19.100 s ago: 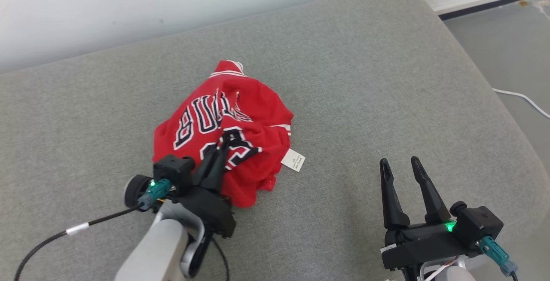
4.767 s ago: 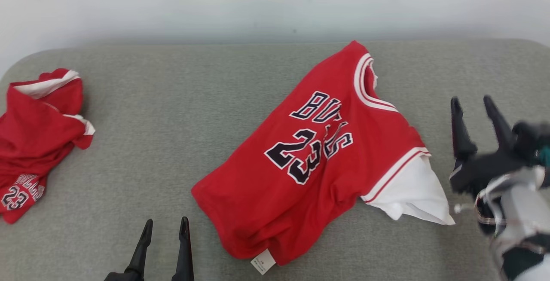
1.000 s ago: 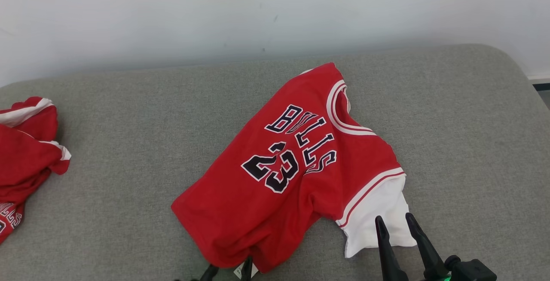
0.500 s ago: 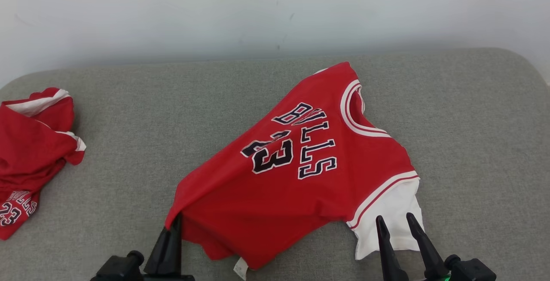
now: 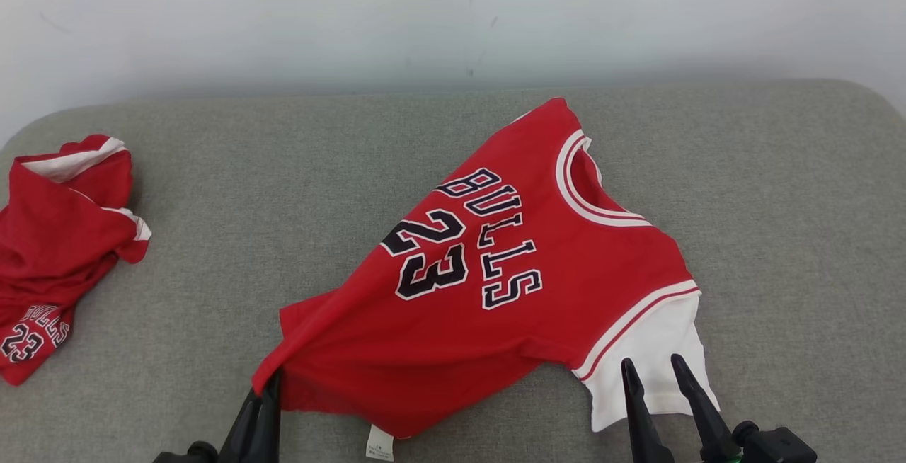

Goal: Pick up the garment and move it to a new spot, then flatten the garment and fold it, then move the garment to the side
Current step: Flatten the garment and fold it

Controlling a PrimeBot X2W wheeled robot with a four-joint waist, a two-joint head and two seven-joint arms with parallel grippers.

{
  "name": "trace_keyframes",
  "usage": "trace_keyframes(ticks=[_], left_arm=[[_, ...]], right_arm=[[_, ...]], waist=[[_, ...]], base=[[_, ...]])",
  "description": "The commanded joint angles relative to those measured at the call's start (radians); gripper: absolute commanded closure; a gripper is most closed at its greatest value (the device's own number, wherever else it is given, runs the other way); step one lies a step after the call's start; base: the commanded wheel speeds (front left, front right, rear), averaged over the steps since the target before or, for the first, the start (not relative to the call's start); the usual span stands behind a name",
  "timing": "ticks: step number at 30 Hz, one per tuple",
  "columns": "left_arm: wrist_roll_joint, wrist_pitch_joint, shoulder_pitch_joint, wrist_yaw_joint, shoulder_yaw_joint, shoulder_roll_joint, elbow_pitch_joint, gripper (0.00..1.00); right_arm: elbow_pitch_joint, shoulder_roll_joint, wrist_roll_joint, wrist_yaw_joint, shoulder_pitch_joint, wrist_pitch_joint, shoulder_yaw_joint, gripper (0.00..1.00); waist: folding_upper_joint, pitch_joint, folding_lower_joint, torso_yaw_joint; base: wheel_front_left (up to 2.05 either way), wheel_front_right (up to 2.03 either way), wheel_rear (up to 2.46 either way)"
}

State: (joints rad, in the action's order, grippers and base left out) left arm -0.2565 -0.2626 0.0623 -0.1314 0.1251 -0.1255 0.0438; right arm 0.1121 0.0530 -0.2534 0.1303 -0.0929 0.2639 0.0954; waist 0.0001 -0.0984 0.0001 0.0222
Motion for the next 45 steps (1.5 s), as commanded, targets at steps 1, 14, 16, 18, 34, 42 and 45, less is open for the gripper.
trace_keyframes(ticks=[1, 14, 16, 18, 34, 42, 45], left_arm=[[0.0, -0.003, -0.001, 0.003, 0.0, -0.002, 0.006, 1.0], [-0.014, -0.003, -0.282, 0.002, 0.021, -0.063, 0.227, 1.0], [-0.015, -0.004, -0.326, 0.002, 0.024, -0.079, 0.272, 1.0], [-0.015, -0.003, -0.362, 0.002, 0.019, -0.09, 0.318, 1.0], [0.007, -0.003, -0.318, 0.002, -0.034, -0.032, 0.364, 0.0], [0.029, -0.003, -0.172, 0.002, -0.098, 0.029, 0.264, 0.0], [0.027, -0.003, -0.123, 0.002, -0.095, 0.046, 0.243, 0.0]], right_arm=[[0.003, -0.003, 0.005, 0.001, 0.004, 0.001, 0.003, 0.0], [0.027, 0.015, 0.019, 0.001, 0.052, 0.001, 0.007, 0.0], [0.031, 0.018, 0.023, 0.001, 0.058, 0.001, 0.004, 0.0], [0.034, 0.019, 0.027, 0.001, 0.063, 0.0, 0.001, 0.0], [0.048, 0.009, 0.03, 0.001, 0.045, 0.001, -0.009, 0.0], [0.049, 0.006, 0.029, 0.001, 0.038, 0.001, -0.007, 0.0], [0.05, 0.006, 0.029, 0.001, 0.038, 0.001, -0.008, 0.0]], waist=[[-0.0001, -0.001, -0.0001, -0.004], [-0.0001, -0.048, -0.0001, -0.068], [-0.0001, -0.057, -0.0001, -0.077], [-0.0001, -0.061, -0.0001, -0.085], [-0.0001, -0.037, -0.0001, -0.037], [-0.0001, -0.037, -0.0001, -0.009], [-0.0001, -0.039, -0.0001, -0.004]], base=[[0.0, 0.0, 0.0], [0.0, 0.0, 0.0], [0.0, 0.0, 0.0], [0.0, 0.0, 0.0], [0.0, 0.0, 0.0], [0.0, 0.0, 0.0], [0.0, 0.0, 0.0]])
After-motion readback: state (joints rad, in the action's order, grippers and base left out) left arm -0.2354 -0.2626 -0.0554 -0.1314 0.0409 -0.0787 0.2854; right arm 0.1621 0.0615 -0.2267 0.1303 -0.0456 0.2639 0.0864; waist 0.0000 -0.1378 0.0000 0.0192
